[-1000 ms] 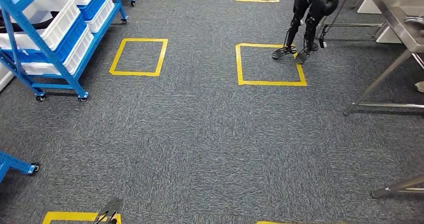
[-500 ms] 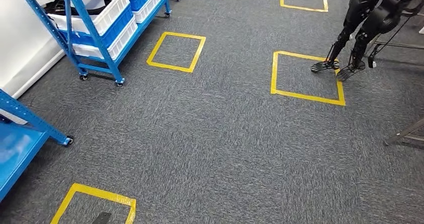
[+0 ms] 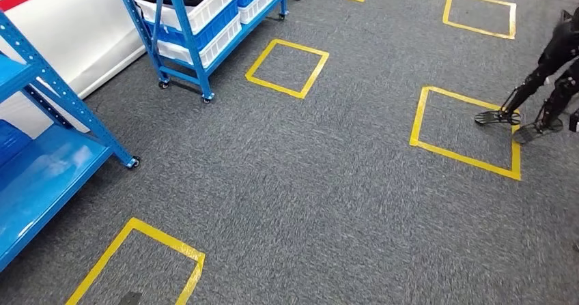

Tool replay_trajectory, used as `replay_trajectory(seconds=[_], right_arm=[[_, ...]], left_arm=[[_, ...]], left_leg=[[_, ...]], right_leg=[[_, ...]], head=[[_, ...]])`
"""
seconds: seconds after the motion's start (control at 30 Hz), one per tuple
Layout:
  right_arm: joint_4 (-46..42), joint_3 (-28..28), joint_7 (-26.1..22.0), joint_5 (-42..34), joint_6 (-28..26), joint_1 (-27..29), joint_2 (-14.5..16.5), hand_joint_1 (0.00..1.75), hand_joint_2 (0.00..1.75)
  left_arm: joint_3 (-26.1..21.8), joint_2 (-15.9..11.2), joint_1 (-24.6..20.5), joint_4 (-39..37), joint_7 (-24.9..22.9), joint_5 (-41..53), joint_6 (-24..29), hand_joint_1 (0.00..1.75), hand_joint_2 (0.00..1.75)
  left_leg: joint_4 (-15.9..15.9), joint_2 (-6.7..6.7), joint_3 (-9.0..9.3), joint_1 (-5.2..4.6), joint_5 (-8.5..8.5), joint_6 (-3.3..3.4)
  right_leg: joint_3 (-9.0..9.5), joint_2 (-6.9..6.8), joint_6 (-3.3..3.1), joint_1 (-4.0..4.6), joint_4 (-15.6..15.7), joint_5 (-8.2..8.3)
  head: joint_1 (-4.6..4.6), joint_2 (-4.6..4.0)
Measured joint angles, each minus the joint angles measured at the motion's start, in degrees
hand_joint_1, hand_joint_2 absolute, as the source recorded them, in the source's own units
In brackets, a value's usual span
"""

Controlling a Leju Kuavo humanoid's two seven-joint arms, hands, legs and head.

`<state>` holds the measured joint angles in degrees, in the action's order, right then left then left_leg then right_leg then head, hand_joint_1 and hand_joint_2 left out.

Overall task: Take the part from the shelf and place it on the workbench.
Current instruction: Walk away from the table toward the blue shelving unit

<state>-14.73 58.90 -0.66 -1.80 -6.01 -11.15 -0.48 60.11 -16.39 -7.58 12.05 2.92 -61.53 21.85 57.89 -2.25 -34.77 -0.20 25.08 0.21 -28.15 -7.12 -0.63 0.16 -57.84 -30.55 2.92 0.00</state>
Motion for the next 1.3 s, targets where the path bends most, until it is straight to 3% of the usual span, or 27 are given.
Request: replay_trajectory(seconds=[0.03, 0.1, 0.17, 0.2, 0.23, 0.27, 0.3, 0.37, 0.43, 0.47, 0.5, 0.53, 0.6, 0.67, 0.73, 0.77, 0.8, 0.87, 0.93, 0.97, 1.03, 1.1, 1.17, 1.23, 1.27, 1.3], right_arm=[[0.0, 0.0, 0.0, -0.6, 0.1, 0.0, 0.0, 0.0, 0.0], [0.0, 0.0, 0.0, -1.6, 0.1, 0.0, 0.0, 0.0, 0.0], [0.0, 0.0, 0.0, -2.5, 0.2, 0.3, -0.1, 0.0, 0.0], [0.0, 0.0, 0.0, -3.2, 0.3, 0.5, -0.2, 0.0, 0.0], [0.0, 0.0, 0.0, -3.8, 0.5, 0.8, -0.2, 0.0, 0.0], [0.0, 0.0, 0.0, -4.2, 0.6, 1.0, -0.3, 0.0, 0.0], [0.0, -0.1, 0.0, -4.2, 0.7, 1.1, -0.3, 0.0, 0.0], [0.0, 0.0, 0.0, -3.4, 0.8, 1.4, -0.4, 0.0, 0.0], [0.0, 0.0, 0.0, -2.7, 0.7, 1.6, -0.5, 0.0, 0.0], [0.0, 0.0, 0.0, -2.4, 0.5, 1.7, -0.4, 0.0, 0.0], [0.0, 0.0, 0.0, -2.2, 0.4, 1.8, -0.4, 0.0, 0.0], [0.0, 0.0, 0.1, -2.0, 0.3, 1.9, -0.4, 0.0, 0.0], [0.0, 0.1, 0.1, -1.6, 0.3, 2.0, -0.3, 0.0, 0.0], [0.0, 0.2, 0.1, -1.3, 0.3, 2.4, -0.2, 0.0, 0.0], [0.0, 0.3, 0.2, -1.1, 0.3, 2.8, -0.1, 0.0, 0.0], [0.0, 0.3, 0.3, -1.0, 0.3, 2.9, -0.1, 0.0, 0.0], [0.0, 0.4, 0.4, -1.0, 0.4, 3.0, 0.0, 0.0, 0.0], [0.0, 0.5, 0.8, -1.1, 0.5, 3.0, 0.2, 0.0, 0.0], [0.0, 0.6, 1.0, -1.1, 0.6, 3.0, 0.4, 0.0, 0.0], [0.0, 0.6, 1.1, -1.2, 0.7, 2.9, 0.4, 0.0, 0.0], [0.0, 0.7, 1.2, -1.1, 0.7, 2.8, 0.6, 0.0, 0.0], [0.0, 0.8, 1.1, -0.9, 0.8, 2.7, 0.6, 0.0, 0.0], [0.0, 1.1, 1.1, -0.5, 0.9, 2.8, 0.7, 0.0, 0.0], [0.0, 1.3, 1.1, -0.1, 1.0, 3.0, 0.7, 0.0, 0.0], [0.0, 1.4, 1.2, 0.2, 1.0, 3.2, 0.7, 0.0, 0.0], [0.0, 1.5, 1.2, 0.6, 1.0, 3.2, 0.7, 0.0, 0.0]], left_arm=[[0.0, -0.1, 0.1, 0.0, -0.1, 0.0, 0.0, 0.0, 1.75], [0.0, -0.2, 0.1, 0.0, -0.1, 0.0, -0.1, 0.0, 1.75], [0.0, -0.2, -0.1, 0.0, -0.1, 0.0, -0.2, 0.0, 1.75], [-0.1, -0.2, -0.1, 0.0, 0.0, -0.1, -0.2, 0.0, 1.75], [-0.1, -0.2, -0.1, 0.0, 0.2, -0.2, -0.2, 0.0, 1.75], [-0.2, -0.2, 0.0, 0.0, 0.4, -0.2, -0.3, 0.0, 1.75], [-0.3, -0.2, 0.0, 0.0, 0.5, -0.1, -0.5, 0.0, 1.75], [-0.3, -0.2, 0.1, 0.0, 0.5, 0.3, -0.9, 0.0, 1.75], [-0.3, -0.2, 0.1, 0.0, 0.3, 0.9, -1.2, 0.0, 1.75], [-0.4, -0.2, 0.2, 0.0, 0.2, 1.2, -1.3, 0.0, 1.75], [-0.4, -0.2, 0.4, 0.0, 0.1, 1.5, -1.3, 0.0, 1.75], [-0.4, -0.2, 0.5, 0.0, 0.0, 1.8, -1.4, 0.0, 1.75], [-0.3, -0.1, 0.6, 0.0, -0.3, 2.3, -1.4, 0.0, 1.75], [-0.3, 0.0, 0.1, 0.0, -0.6, 2.6, -1.5, 0.0, 1.75], [-0.3, 0.2, -0.1, 0.0, -0.7, 2.7, -1.6, 0.0, 1.75], [-0.3, 0.3, 0.0, 0.0, -0.8, 2.7, -1.6, 0.0, 1.75], [-0.3, 0.3, 0.0, 0.0, -0.9, 2.7, -1.8, 0.0, 1.75], [-0.3, 0.4, 0.0, 0.0, -1.2, 2.9, -2.0, 0.0, 1.75], [-0.3, 0.4, -0.3, 0.0, -1.4, 3.1, -2.1, 0.0, 1.75], [-0.3, 0.4, -0.4, 0.0, -1.5, 3.2, -2.1, 0.0, 1.75], [-0.3, 0.4, -0.3, 0.0, -1.7, 3.3, -2.2, 0.0, 1.75], [-0.3, 0.4, -0.3, 0.0, -2.0, 3.4, -2.3, 0.0, 1.75], [-0.3, 0.5, -0.6, 0.0, -2.2, 3.4, -2.3, 0.0, 1.75], [-0.3, 0.5, -0.8, 0.0, -2.3, 3.3, -2.4, 0.0, 1.75], [-0.3, 0.6, -0.8, 0.0, -2.4, 3.3, -2.4, 0.0, 1.75], [-0.3, 0.6, -0.7, 0.0, -2.5, 3.2, -2.5, 0.0, 1.75]], left_leg=[[-0.2, 0.61, 0.12, 0.09, -0.05, 0.3], [-0.6, 1.74, 0.45, 0.38, -0.19, 1.0], [-0.7, 2.94, 0.52, 0.42, -0.17, 1.41], [-0.6, 3.73, 0.53, 0.4, -0.13, 1.49], [-0.6, 4.56, 0.56, 0.37, -0.09, 1.53], [-0.5, 5.45, 0.61, 0.36, -0.05, 1.53], [-0.5, 6.32, 0.69, 0.36, -0.01, 1.48], [-0.1, 7.92, 0.67, 0.34, 0.15, 1.21], [0.1, 9.35, 0.34, 0.43, 0.18, 0.71], [0.1, 10.02, 0.17, 0.51, 0.09, 0.34], [0.0, 10.7, 0.04, 0.66, -0.06, -0.05], [0.0, 10.44, -0.08, 0.76, -0.06, -0.37], [2.2, 7.27, -1.22, 0.67, 1.36, -0.86], [8.8, 3.73, -4.31, 0.67, 4.84, -1.24], [15.0, 3.01, -7.28, 0.9, 7.17, -1.63], [15.5, 2.84, -7.43, 1.0, 6.87, -1.78], [13.7, 2.53, -6.37, 1.08, 5.56, -1.85], [5.8, 0.45, -2.05, 0.97, 2.24, -1.69], [0.3, -1.25, 0.91, 0.56, 0.73, -1.02], [-0.4, -1.35, 1.23, 0.32, 0.76, -0.67], [-0.6, 0.06, 1.33, 0.31, 0.57, -0.02], [-1.1, 1.21, 1.71, 0.58, 0.35, 0.59], [-1.3, 2.46, 1.89, 0.73, 0.23, 1.05], [-1.2, 4.01, 1.82, 0.7, 0.22, 1.24], [-1.1, 4.86, 1.82, 0.69, 0.24, 1.23], [-1.0, 5.77, 1.84, 0.71, 0.27, 1.18]], right_leg=[[0.12, 0.38, 0.28, -0.11, -0.2, -0.37], [-1.07, 3.1, 0.7, -0.35, -3.3, -2.46], [-4.86, 6.08, 0.82, -0.47, -10.8, -5.89], [-7.01, 6.63, 0.83, -0.48, -14.6, -7.04], [-8.51, 6.83, 0.82, -0.48, -16.8, -7.15], [-9.05, 6.96, 0.76, -0.5, -16.8, -6.06], [-8.5, 7.19, 0.65, -0.56, -14.5, -3.95], [-5.76, 9.56, 0.41, -0.78, -6.8, 0.6], [-4.11, 11.71, 0.29, -0.91, -2.3, 2.38], [-3.96, 11.85, 0.17, -0.82, -1.9, 2.27], [-3.77, 11.13, -0.09, -0.74, -1.7, 2.42], [-3.51, 10.41, -0.49, -0.68, -1.4, 2.61], [-3.0, 8.89, -1.31, -0.7, -0.6, 3.06], [-2.85, 7.16, -1.77, -0.47, -0.2, 3.15], [-2.84, 5.32, -1.9, -0.3, -0.2, 2.98], [-2.81, 4.46, -1.89, -0.27, -0.2, 2.89], [-2.73, 3.71, -1.82, -0.26, -0.2, 2.78], [-2.42, 2.35, -1.45, -0.18, -0.3, 2.49], [-2.08, 1.18, -0.86, 0.07, -0.3, 2.1], [-1.92, 0.63, -0.59, 0.17, -0.3, 1.94], [-1.58, -0.25, -0.06, 0.16, -0.3, 1.6], [-2.08, 1.83, 0.52, -0.07, -2.2, 0.13], [-5.14, 5.4, 0.88, -0.33, -8.8, -3.32], [-9.03, 6.71, 0.95, -0.36, -16.1, -5.84], [-9.92, 6.83, 0.93, -0.36, -17.3, -5.5], [-9.72, 6.99, 0.87, -0.41, -16.1, -3.95]], head=[[-0.01, 0.0], [-0.23, 0.0], [-0.49, 0.0], [-0.56, 0.0], [-0.55, 0.0], [-0.57, 0.0], [-0.57, 0.0], [-0.56, 0.0], [-0.51, 0.01], [-0.49, 0.01], [-0.49, 0.01], [-0.48, 0.0], [-0.3, 0.0], [-0.13, 0.0], [-0.12, 0.0], [-0.1, 0.0], [-0.1, 0.0], [-0.09, 0.0], [-0.17, 0.0], [-0.21, 0.01], [-0.27, 0.01], [-0.43, 0.01], [-0.65, 0.01], [-0.72, 0.0], [-0.73, 0.0], [-0.73, 0.0]])
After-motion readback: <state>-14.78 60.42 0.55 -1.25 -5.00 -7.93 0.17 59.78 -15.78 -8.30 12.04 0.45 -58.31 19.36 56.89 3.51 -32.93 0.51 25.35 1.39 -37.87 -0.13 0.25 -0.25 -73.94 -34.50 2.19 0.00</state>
